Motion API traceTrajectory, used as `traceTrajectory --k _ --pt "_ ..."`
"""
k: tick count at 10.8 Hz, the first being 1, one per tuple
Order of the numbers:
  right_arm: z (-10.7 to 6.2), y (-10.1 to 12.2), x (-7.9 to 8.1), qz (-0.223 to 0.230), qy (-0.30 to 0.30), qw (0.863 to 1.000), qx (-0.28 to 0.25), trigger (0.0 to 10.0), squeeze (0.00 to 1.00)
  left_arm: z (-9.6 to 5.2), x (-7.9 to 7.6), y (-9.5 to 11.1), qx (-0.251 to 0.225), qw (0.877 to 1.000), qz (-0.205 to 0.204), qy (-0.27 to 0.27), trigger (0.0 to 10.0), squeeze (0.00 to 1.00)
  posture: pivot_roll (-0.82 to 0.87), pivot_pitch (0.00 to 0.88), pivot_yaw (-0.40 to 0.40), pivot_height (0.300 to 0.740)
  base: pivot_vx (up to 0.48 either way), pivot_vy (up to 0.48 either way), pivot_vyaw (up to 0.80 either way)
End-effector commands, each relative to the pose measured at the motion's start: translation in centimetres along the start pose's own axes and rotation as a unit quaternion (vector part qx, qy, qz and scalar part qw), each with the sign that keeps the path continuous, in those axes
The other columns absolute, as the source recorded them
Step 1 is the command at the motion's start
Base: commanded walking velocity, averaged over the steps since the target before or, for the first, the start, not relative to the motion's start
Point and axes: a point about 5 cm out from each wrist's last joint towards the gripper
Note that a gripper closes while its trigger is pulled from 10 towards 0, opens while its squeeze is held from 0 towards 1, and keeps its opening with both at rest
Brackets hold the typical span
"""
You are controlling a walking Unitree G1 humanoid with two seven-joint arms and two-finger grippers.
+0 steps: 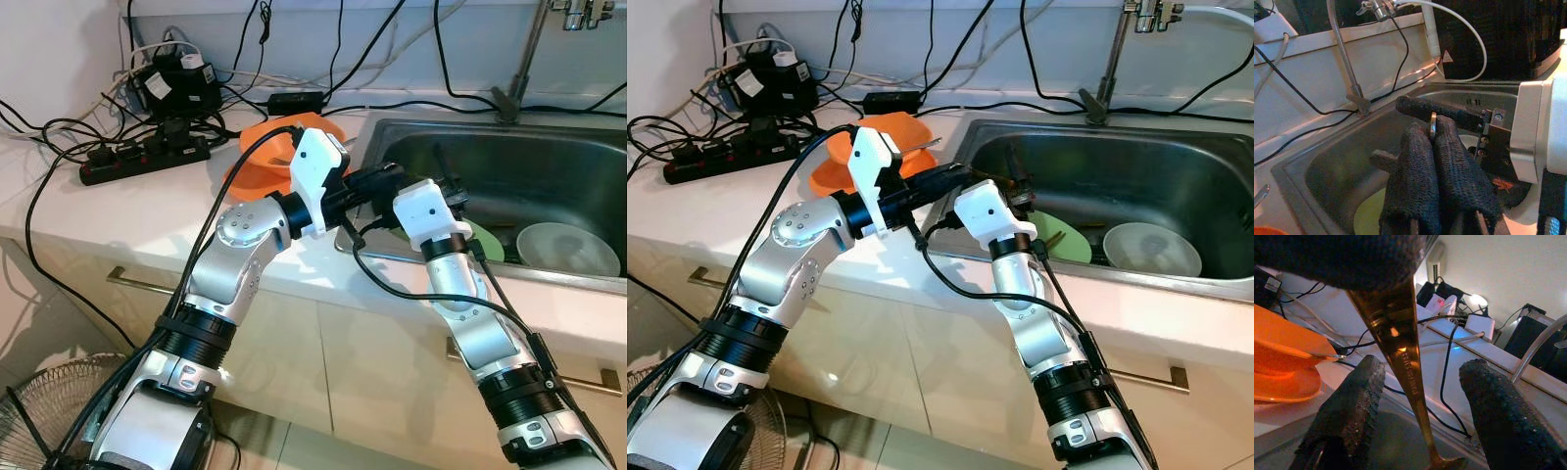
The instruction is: Kitchen organization
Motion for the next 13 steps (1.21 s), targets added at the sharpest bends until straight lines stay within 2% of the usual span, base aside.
traceTrajectory --k 1,13 --pt "0.33 0.36 0.12 -0.001 0.006 1.000 -0.007 0.0 0.00 -0.20 0.11 0.31 0.002 1.000 0.009 0.002 10.0 0.00 0.02 0.008 0.131 0.740 0.000 0.000 0.00" --pt "0.34 0.05 -0.07 -0.001 0.003 1.000 -0.001 0.0 0.00 -0.18 0.60 0.25 0.006 1.000 0.016 0.020 10.0 0.00 0.02 0.019 0.129 0.740 0.000 0.000 0.00"
Point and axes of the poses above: a point about 5 cm out from each wrist's last joint towards the gripper, its own z axis pointing out of the wrist towards the gripper, its own y axis along the axis of the wrist's last joint, x = y × z, and after that the axes turned 3 degrees about -z, right-handed
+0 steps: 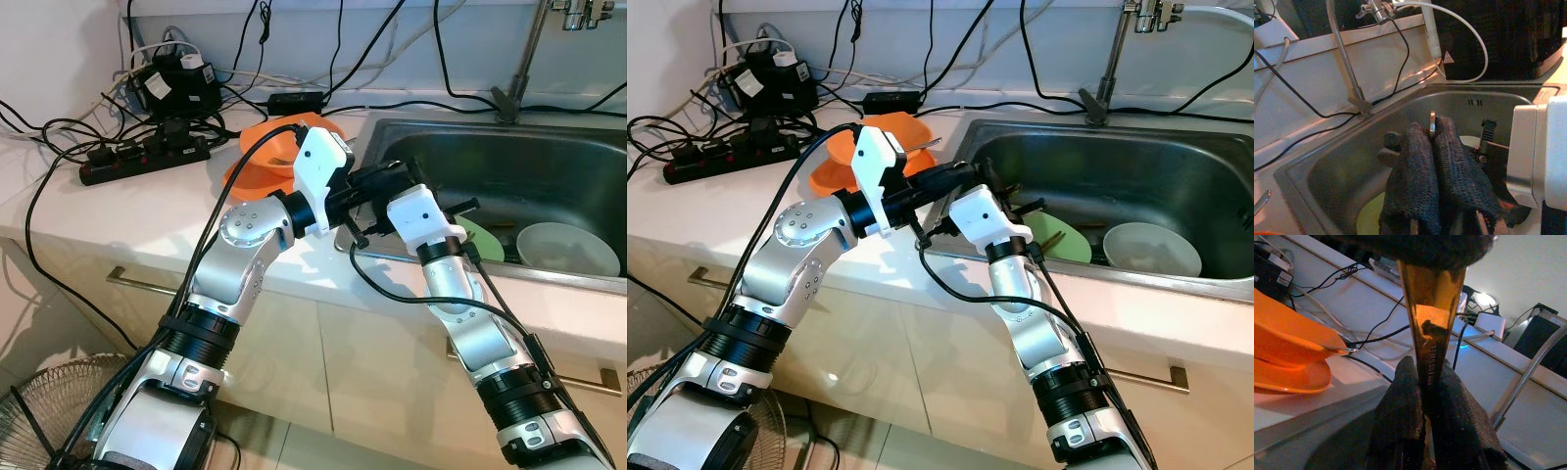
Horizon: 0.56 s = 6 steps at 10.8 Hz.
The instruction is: Kitchen organization
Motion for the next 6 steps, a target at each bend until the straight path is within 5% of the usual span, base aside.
traceTrajectory --k 1,2,5,6 --pt "0.5 0.3 -0.7 0.003 -0.015 1.000 -0.005 0.0 0.00 -0.5 0.8 0.1 0.007 1.000 0.005 0.017 10.0 0.00 0.02 0.026 0.129 0.740 0.000 0.000 0.00" --pt "0.5 0.3 -0.7 0.003 -0.015 1.000 -0.004 0.0 0.00 -0.4 0.8 0.0 0.005 1.000 -0.004 0.021 10.0 1.00 0.02 0.028 0.130 0.740 0.000 0.000 0.00" --pt "0.5 0.2 -0.7 0.003 -0.014 1.000 -0.002 0.0 0.00 -0.5 1.1 0.5 -0.019 0.999 -0.029 0.030 10.0 1.00 0.02 0.033 0.125 0.740 0.000 0.000 0.00" --pt "0.5 0.0 -0.8 0.003 -0.014 1.000 0.001 0.0 0.00 -1.0 1.9 1.8 -0.065 0.994 -0.069 0.049 10.0 1.00 0.02 0.034 0.123 0.740 0.000 0.000 0.00"
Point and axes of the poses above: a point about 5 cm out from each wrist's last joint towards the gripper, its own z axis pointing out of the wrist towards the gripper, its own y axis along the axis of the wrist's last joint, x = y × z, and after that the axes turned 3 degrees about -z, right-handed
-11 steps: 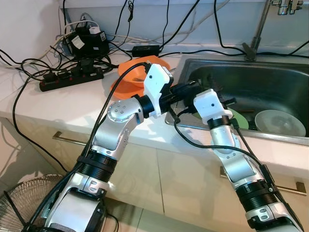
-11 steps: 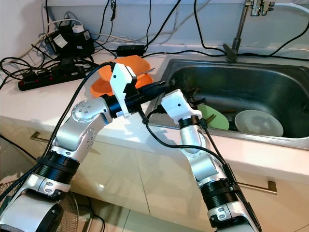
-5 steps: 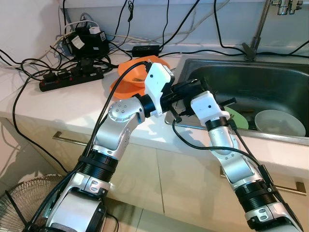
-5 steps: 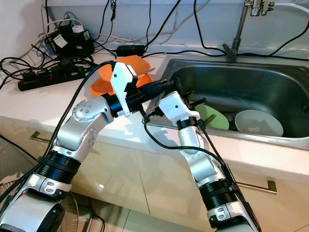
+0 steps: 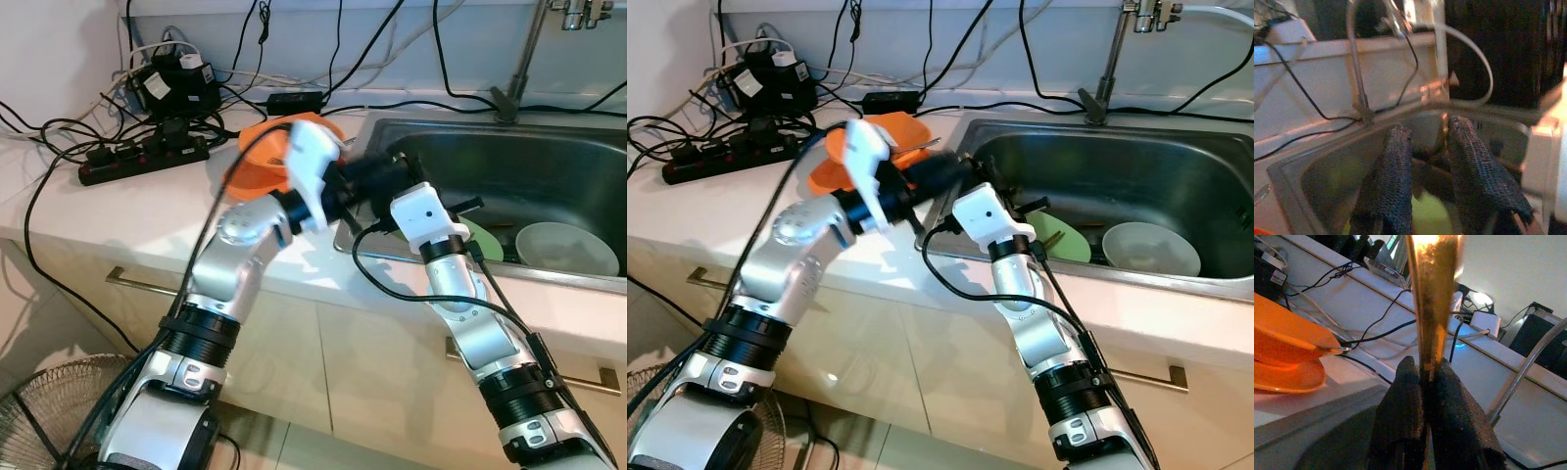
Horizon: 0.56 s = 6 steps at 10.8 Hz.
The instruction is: Kitchen organization
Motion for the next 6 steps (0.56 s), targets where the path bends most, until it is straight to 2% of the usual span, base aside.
traceTrajectory --k 1,2,4,5,6 --pt "0.4 -0.1 -0.4 0.002 -0.008 1.000 0.004 0.0 0.00 -0.4 1.0 2.0 -0.038 0.999 -0.003 0.021 10.0 1.00 0.02 0.035 0.122 0.740 0.000 0.000 0.00" --pt "0.4 -0.5 -0.6 0.002 -0.010 1.000 0.012 0.0 0.00 -0.9 1.5 2.5 -0.057 0.998 -0.017 0.036 10.0 1.00 0.02 0.035 0.120 0.740 0.000 0.000 0.00" --pt "0.8 -1.6 -1.6 -0.010 -0.020 0.999 0.035 0.0 0.00 -2.0 1.9 1.7 -0.041 0.997 -0.011 0.059 10.0 0.00 0.03 0.040 0.111 0.740 0.000 0.000 0.00" --pt "1.0 -2.1 -2.0 -0.011 -0.023 0.999 0.047 1.6 0.00 -2.3 1.9 1.3 -0.030 0.998 -0.010 0.061 10.0 0.00 0.03 0.041 0.111 0.740 0.000 0.000 0.00" --pt "1.5 -2.5 -2.4 -0.012 -0.025 0.998 0.057 10.0 0.00 -2.7 1.8 0.6 -0.009 0.998 -0.005 0.063 10.0 0.00 0.03 0.041 0.108 0.740 0.000 0.000 0.00"
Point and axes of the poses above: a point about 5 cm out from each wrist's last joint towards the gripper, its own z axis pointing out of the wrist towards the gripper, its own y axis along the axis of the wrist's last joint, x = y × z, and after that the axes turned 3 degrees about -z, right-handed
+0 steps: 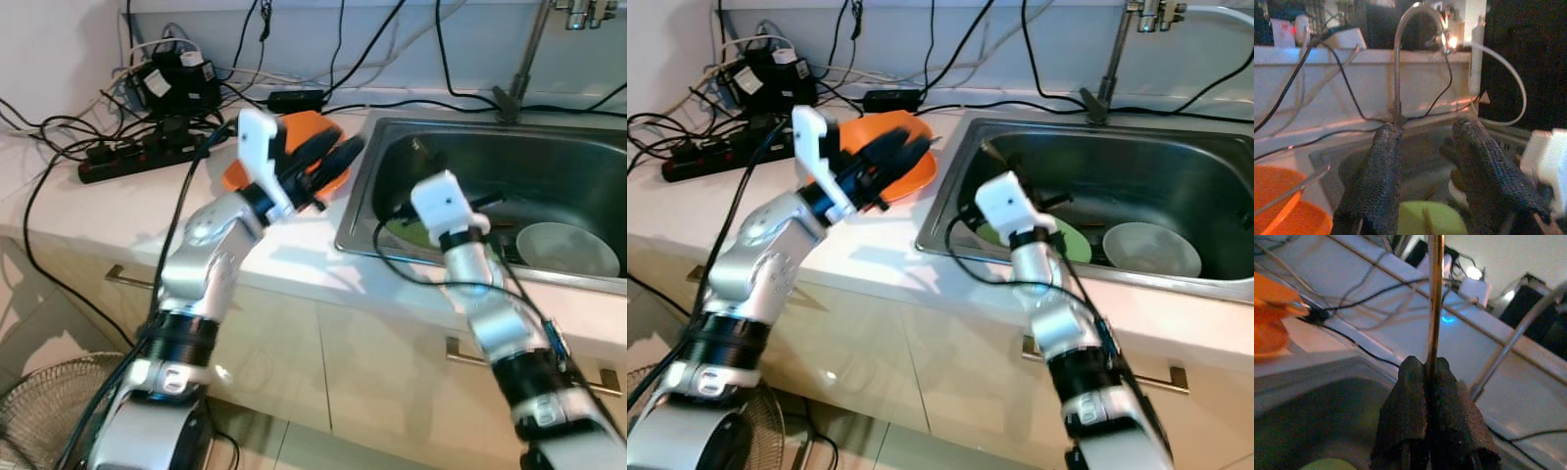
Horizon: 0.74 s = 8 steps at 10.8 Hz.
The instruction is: Kitchen organization
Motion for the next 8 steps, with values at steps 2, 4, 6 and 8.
traceTrajectory --k 2,4,6,8 --pt "1.5 0.0 -1.1 0.025 -0.013 0.999 0.015 10.0 0.00 -1.3 0.0 -1.9 0.073 0.997 0.040 -0.001 10.0 0.00 0.03 0.040 0.107 0.740 0.000 0.000 0.00" --pt "2.5 -0.4 -1.4 0.076 -0.009 0.996 0.047 10.0 0.00 -2.5 -0.2 -4.3 0.118 0.992 0.040 0.000 10.0 0.00 0.04 0.006 0.104 0.740 0.000 0.000 0.00" --pt "3.4 -1.6 -0.9 0.130 0.010 0.985 0.109 10.0 0.00 -3.6 -1.2 -6.7 0.161 0.987 0.022 -0.011 10.0 0.00 0.04 0.000 0.098 0.740 0.000 0.000 0.00" --pt "3.0 -3.0 0.1 0.156 0.028 0.974 0.159 10.0 0.00 -4.0 -1.9 -8.3 0.191 0.981 0.034 -0.013 10.0 0.00 0.05 0.000 0.097 0.740 0.000 0.000 0.00"
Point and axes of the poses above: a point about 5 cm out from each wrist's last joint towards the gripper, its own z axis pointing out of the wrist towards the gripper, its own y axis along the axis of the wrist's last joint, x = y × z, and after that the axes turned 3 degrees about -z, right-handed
